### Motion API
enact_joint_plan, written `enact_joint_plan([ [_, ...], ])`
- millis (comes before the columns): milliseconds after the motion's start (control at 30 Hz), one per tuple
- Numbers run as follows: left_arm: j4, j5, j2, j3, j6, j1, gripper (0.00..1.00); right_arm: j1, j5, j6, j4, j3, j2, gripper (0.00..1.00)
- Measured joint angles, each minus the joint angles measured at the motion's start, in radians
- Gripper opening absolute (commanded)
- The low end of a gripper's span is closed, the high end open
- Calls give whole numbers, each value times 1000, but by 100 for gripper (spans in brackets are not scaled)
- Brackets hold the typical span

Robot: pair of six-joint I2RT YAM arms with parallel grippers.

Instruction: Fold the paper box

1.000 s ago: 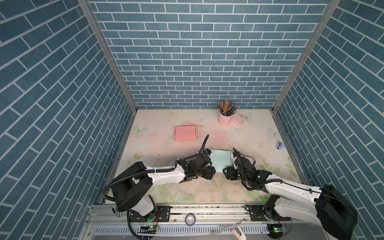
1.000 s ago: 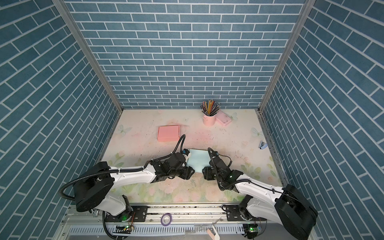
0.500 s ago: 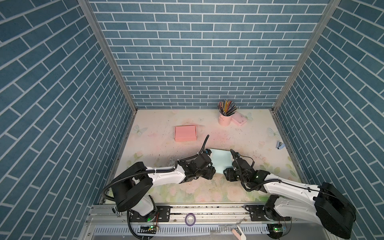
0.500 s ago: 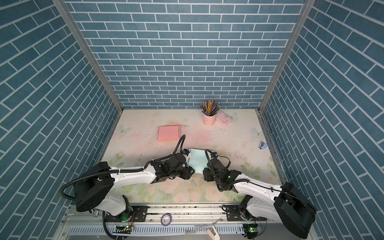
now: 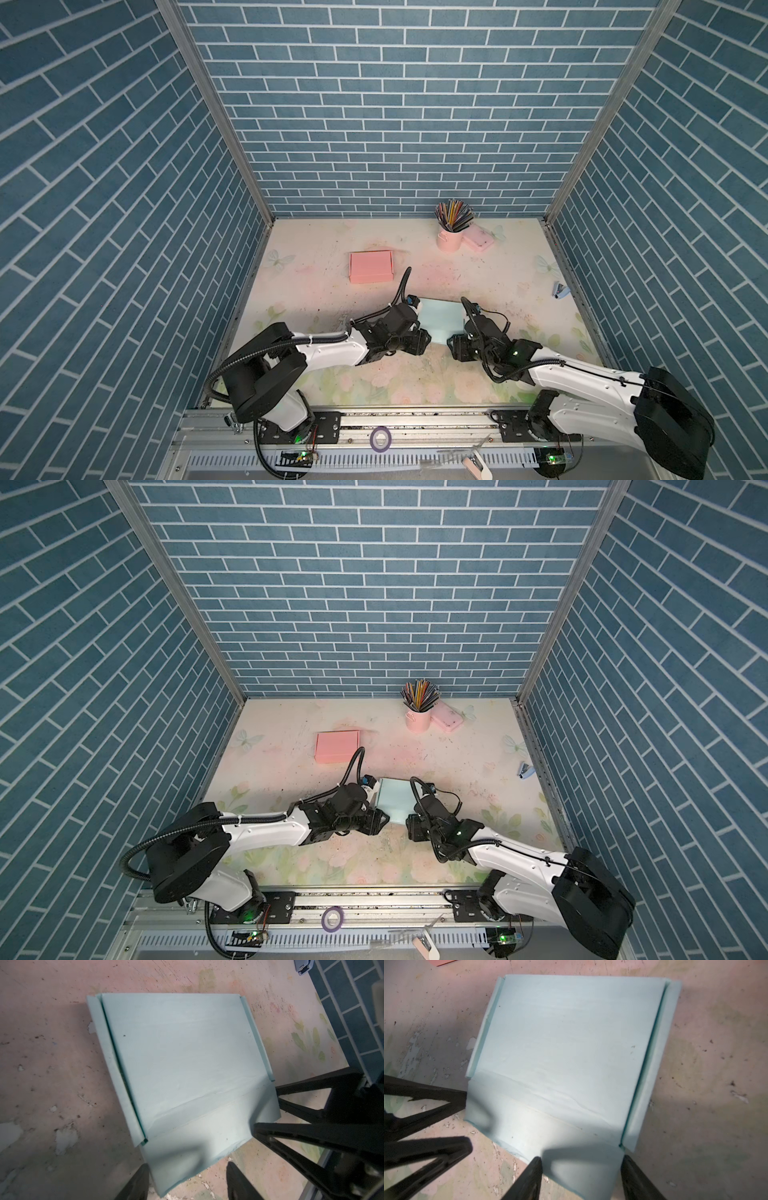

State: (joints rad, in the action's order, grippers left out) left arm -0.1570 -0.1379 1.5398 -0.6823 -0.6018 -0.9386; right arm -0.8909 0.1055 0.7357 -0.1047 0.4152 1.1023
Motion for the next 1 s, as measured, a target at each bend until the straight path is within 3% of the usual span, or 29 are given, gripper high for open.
enact_joint_plan([
  [533, -45, -28, 62, 0, 13, 37, 41, -1, 32, -3, 29, 7, 60, 61],
  [1000, -118, -43, 131, 0, 23, 70, 36, 27, 48, -21, 51, 14, 116, 61],
])
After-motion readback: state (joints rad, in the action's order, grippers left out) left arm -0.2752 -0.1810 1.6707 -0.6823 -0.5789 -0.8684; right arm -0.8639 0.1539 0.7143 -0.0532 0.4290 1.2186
